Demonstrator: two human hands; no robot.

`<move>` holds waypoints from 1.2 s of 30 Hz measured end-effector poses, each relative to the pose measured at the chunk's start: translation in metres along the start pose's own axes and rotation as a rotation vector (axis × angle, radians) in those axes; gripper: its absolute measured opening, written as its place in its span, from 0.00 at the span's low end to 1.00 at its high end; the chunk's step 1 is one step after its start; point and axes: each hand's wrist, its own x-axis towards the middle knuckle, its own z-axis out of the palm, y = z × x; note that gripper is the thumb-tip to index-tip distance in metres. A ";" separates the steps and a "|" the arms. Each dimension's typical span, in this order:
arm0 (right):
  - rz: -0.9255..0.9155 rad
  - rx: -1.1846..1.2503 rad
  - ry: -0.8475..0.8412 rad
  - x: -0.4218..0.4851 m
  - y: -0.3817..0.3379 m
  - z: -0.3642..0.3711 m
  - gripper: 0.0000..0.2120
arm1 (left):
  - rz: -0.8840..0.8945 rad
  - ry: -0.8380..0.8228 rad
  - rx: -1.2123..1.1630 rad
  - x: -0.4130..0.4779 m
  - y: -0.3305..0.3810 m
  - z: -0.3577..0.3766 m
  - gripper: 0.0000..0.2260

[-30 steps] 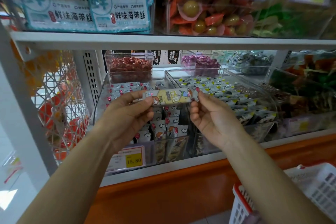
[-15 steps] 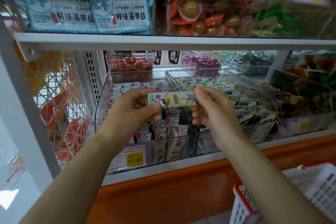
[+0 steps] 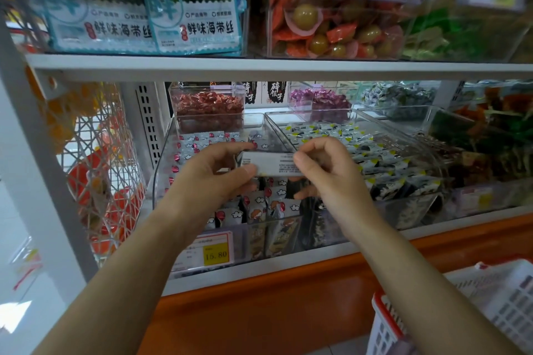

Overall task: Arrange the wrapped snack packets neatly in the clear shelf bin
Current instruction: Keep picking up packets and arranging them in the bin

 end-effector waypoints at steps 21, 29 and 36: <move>-0.061 -0.025 0.002 0.002 -0.003 -0.001 0.11 | -0.060 0.009 0.145 -0.007 0.016 0.005 0.06; -0.011 -0.022 -0.010 0.001 -0.002 -0.001 0.07 | -0.074 -0.008 0.176 -0.006 0.018 -0.004 0.08; 0.020 -0.010 0.076 0.002 -0.001 0.001 0.06 | 0.005 -0.079 0.345 -0.008 0.013 0.004 0.05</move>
